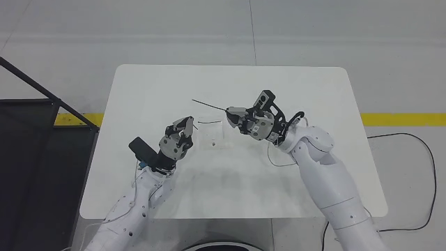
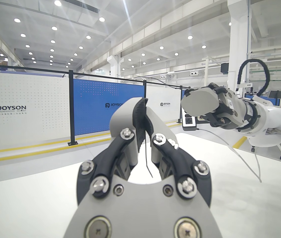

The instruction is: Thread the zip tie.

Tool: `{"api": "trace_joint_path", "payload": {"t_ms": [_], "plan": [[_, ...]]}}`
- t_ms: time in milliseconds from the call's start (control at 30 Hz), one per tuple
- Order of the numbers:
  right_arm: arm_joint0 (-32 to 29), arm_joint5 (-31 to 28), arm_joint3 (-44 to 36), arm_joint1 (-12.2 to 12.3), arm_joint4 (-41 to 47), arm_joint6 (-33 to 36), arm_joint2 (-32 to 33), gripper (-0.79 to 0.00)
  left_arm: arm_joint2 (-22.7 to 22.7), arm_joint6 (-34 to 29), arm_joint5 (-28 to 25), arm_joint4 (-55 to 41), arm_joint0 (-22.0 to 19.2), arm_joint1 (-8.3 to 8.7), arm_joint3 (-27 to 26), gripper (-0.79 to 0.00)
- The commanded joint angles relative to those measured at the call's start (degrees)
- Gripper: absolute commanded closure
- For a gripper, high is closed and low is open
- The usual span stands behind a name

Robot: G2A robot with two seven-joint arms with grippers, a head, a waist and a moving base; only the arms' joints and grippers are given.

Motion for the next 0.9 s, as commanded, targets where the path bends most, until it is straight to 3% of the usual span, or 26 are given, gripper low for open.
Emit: {"api": "trace_joint_path", "payload": {"t_ms": [0, 467, 867], "plan": [[0.0, 0.0, 0.0, 0.0, 0.0, 0.0, 0.0, 0.0, 0.0, 0.0, 0.0, 0.0, 0.0, 0.0, 0.0, 0.0], [-0.6, -0.3, -0.6, 0.0, 0.4, -0.7, 0.2, 0.0, -0.2, -2.1, 2.0, -0.7, -0.4, -0.32, -1.9, 0.0], [-2.7, 4.2, -1.3, 1.2, 0.7, 6.1, 2.3, 0.0, 0.1, -2.4, 2.4, -3.9, -4.5, -1.67, 0.0, 0.0]]}}
